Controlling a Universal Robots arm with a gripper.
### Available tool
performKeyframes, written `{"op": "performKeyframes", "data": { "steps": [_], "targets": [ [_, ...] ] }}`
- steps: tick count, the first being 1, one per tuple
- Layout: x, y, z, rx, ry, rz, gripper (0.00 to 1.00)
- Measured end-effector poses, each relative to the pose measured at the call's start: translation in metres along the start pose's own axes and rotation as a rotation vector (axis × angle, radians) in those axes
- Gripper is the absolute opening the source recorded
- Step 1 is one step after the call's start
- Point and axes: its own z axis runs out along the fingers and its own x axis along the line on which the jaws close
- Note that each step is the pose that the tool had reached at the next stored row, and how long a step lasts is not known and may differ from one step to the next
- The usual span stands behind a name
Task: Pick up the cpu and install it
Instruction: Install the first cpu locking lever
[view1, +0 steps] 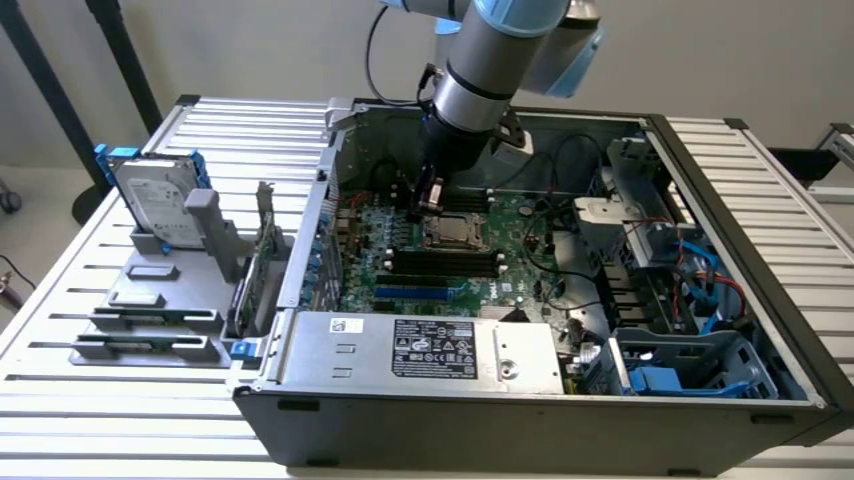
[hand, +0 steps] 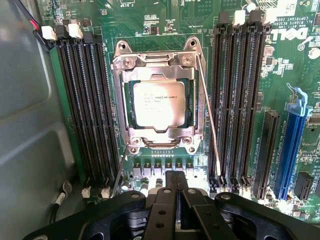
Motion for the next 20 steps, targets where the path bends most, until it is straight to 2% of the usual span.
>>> {"op": "performKeyframes", "data": {
  "steps": [4,8,10,13,20],
  "targets": [
    [0.0,-0.0021,-0.002,0.0001,-0.0003,0.0,0.11],
    [0.0,-0.0086,-0.0135,0.0,0.0005,0.0,0.11],
    [0.0,-0.0118,-0.0183,-0.0001,0.0026,0.002,0.11],
    [0.0,-0.0146,-0.0182,-0.0005,0.006,0.011,0.11],
    [-0.001,-0.0162,-0.0165,-0.0053,0.0295,0.093,0.11]
  ]
}}
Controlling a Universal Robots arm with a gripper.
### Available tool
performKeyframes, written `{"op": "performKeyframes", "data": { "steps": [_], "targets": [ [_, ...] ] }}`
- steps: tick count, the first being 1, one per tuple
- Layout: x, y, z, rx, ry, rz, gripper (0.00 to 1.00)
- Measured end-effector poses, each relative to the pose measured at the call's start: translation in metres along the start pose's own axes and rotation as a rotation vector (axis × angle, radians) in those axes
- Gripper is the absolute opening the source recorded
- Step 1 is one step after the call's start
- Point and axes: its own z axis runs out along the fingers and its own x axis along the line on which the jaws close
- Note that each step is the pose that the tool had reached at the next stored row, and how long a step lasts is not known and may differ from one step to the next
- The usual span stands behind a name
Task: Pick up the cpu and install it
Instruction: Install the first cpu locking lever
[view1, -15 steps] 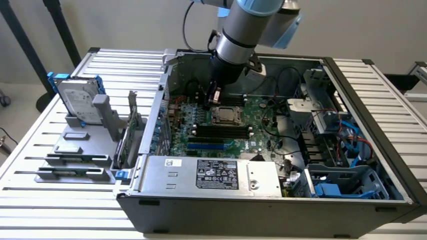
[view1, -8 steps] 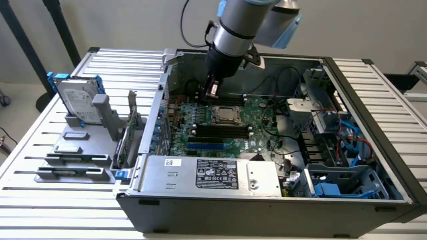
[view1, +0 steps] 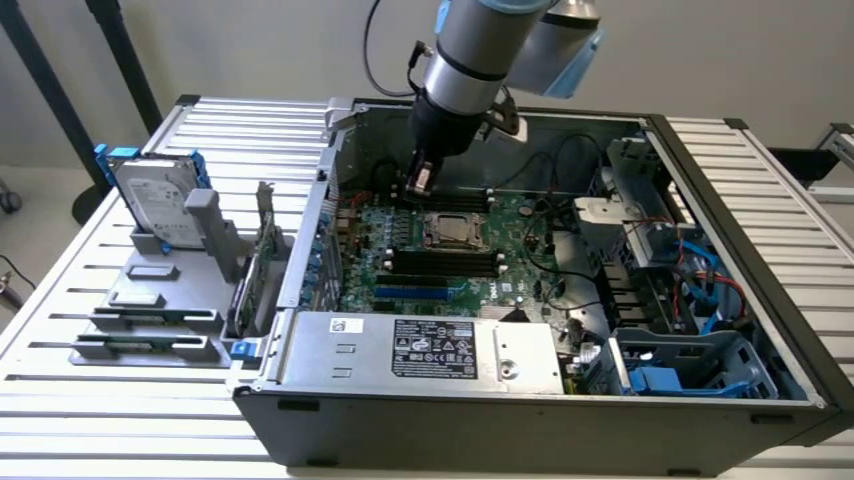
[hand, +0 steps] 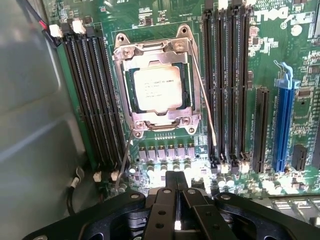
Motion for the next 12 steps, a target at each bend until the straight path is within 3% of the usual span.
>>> {"op": "performKeyframes", "data": {
  "steps": [12],
  "targets": [
    [-0.0005,-0.0006,0.0045,-0.0074,0.0427,0.146,0.11]
  ]
}}
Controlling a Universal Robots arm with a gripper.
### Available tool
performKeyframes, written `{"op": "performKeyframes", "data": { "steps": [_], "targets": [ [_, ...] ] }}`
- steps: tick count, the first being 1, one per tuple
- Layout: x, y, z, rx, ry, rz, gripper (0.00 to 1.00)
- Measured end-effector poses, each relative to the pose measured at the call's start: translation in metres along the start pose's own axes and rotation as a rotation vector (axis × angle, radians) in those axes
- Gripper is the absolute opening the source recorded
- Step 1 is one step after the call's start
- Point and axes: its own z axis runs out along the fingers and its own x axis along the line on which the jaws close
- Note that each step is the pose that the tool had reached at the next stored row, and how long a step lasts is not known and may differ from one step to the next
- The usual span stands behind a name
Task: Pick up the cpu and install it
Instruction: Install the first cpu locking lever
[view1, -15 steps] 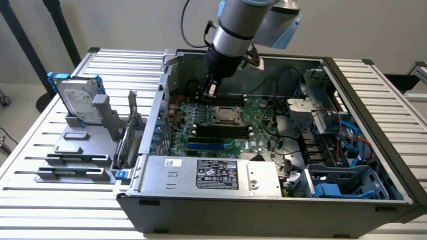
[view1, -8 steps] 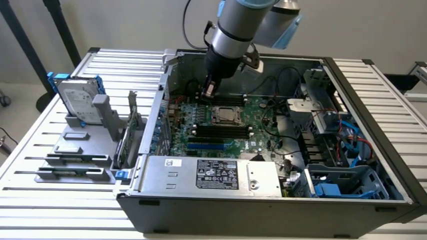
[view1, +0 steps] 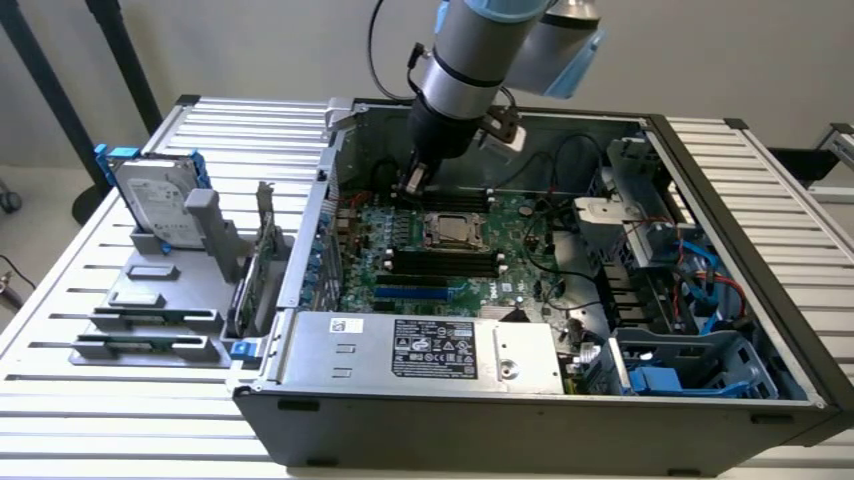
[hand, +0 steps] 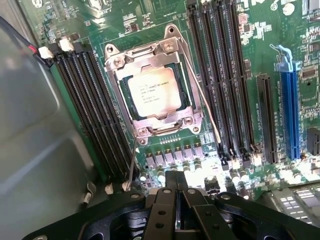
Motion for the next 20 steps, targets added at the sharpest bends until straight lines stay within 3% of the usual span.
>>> {"op": "performKeyframes", "data": {
  "steps": [7,11,15,20],
  "targets": [
    [-0.003,-0.0052,-0.0022,0.0166,0.0201,0.015,0.11],
    [-0.007,-0.0147,-0.0018,0.0188,0.0275,0.017,0.11],
    [-0.008,-0.0187,-0.0009,0.0176,0.0366,0.042,0.11],
    [-0.008,-0.0198,-0.0008,0.0157,0.058,0.095,0.11]
  ]
}}
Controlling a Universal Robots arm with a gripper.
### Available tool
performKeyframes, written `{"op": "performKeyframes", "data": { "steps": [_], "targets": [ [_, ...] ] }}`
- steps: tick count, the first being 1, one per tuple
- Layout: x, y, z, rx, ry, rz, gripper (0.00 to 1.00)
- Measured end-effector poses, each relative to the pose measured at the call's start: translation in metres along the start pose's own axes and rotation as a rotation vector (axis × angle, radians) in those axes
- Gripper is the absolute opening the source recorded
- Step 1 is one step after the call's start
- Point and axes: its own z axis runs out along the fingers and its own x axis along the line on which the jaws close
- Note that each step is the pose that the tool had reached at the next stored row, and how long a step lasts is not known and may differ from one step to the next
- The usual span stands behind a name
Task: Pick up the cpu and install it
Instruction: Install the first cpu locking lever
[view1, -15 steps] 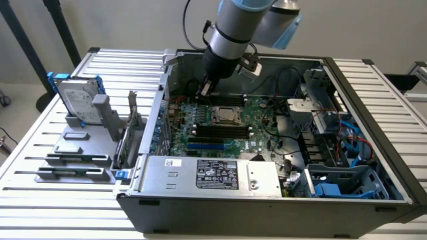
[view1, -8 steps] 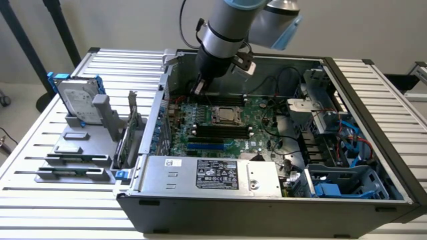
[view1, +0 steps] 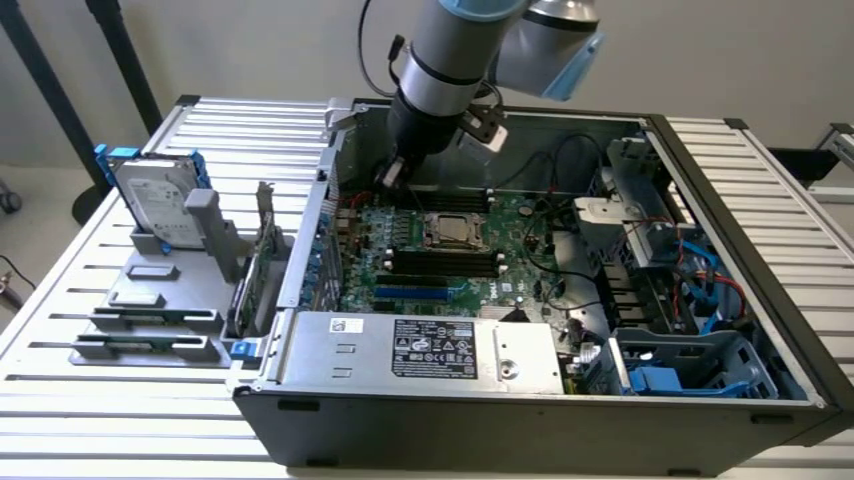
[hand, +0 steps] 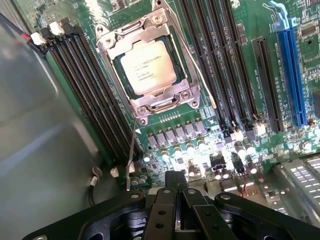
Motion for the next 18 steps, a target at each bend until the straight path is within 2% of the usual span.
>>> {"op": "performKeyframes", "data": {
  "steps": [3,11,14,18],
  "targets": [
    [-0.0001,-0.0008,-0.0008,0.0016,0.0185,0.029,0.11],
    [-0.0006,-0.0036,-0.0043,0.0115,0.0739,0.094,0.11],
    [-0.001,-0.0046,-0.0041,0.0099,0.0866,0.124,0.11],
    [-0.0023,-0.0076,-0.0016,0.0068,0.0958,0.151,0.11]
  ]
}}
